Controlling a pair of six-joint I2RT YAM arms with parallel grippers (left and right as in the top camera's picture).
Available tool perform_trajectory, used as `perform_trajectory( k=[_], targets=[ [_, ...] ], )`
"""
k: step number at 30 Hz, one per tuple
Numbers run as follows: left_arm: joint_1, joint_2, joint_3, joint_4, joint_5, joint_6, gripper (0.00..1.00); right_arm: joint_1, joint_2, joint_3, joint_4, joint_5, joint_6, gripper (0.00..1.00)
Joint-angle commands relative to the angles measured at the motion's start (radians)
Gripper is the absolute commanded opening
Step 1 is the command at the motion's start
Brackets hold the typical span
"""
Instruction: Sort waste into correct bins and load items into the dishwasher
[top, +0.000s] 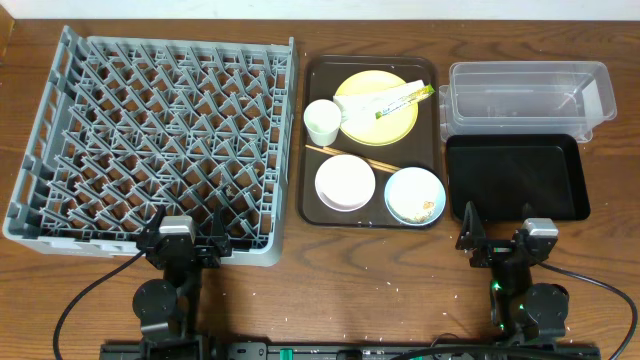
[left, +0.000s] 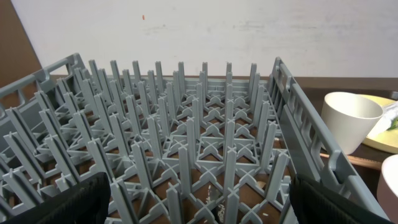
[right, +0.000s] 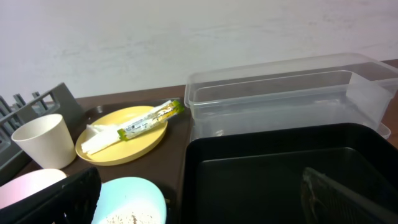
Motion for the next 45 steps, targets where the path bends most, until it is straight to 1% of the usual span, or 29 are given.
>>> perform_trajectory(
  k=[1, 16, 18, 24, 28, 33, 35, 39, 45],
  targets=[
    [0.005, -0.002, -0.027, -0.011, 0.010, 0.013, 0.92, 0.012, -0.007, -0.001, -0.004, -0.005, -0.004, 0.99],
    [0.005, -0.002, -0.027, -0.011, 0.010, 0.013, 0.92, 0.012, -0.007, -0.001, -0.004, -0.004, -0.005, 0.99],
    [0.005, -0.002, -0.027, -0.011, 0.010, 0.013, 0.92, 0.011, -0.007, -0.001, -0.002, 0.025, -0.013, 0.99],
    [0.005, -0.002, -0.027, -0.011, 0.010, 0.013, 0.93, 0.011, -0.007, -0.001, 0.047, 0.024, 0.008, 0.99],
    [0.005, -0.002, -0.027, -0.011, 0.010, 0.013, 0.92, 0.011, -0.006, 0.001, 0.129, -0.051, 0.007, 0.99],
    [0.005, -0.002, -0.027, -0.011, 0.010, 0.013, 0.93, 0.011, 0.017, 0.053, 0.138, -0.151, 0.007, 0.99],
    [0.005, -0.002, -0.027, -0.011, 0.010, 0.013, 0.93, 0.011, 0.049, 0.095, 0.138, -0.158, 0.007, 0.99],
    [0.005, -0.002, -0.027, -0.011, 0.010, 0.013, 0.93, 0.011, 0.178, 0.216, 0.125, -0.167, 0.003, 0.99],
    [0.005, -0.002, -0.027, -0.011, 0.010, 0.013, 0.92, 0.011, 0.490, 0.469, 0.086, -0.239, 0.003, 0.99]
  ],
)
